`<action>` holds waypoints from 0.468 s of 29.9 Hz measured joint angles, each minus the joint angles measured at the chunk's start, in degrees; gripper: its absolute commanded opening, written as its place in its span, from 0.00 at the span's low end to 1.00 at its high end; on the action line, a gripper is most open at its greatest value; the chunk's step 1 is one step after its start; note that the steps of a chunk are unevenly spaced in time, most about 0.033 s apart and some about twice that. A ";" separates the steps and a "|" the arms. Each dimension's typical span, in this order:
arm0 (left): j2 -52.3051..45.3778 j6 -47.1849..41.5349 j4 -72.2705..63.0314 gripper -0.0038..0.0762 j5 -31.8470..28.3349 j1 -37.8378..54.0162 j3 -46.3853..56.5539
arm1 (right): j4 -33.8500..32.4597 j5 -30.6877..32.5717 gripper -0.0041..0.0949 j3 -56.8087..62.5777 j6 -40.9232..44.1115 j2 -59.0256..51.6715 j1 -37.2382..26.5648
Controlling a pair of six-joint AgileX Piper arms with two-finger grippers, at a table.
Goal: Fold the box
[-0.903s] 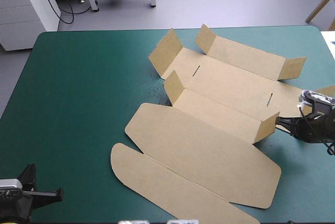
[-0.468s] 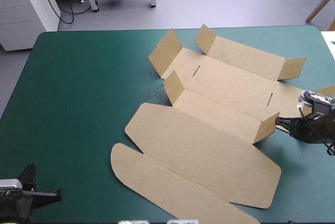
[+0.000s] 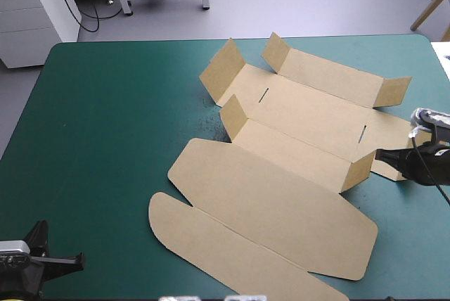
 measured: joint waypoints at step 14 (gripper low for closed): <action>0.00 0.00 0.00 0.04 0.00 0.00 0.00 | 0.24 9.18 0.02 -8.64 1.27 -12.71 0.00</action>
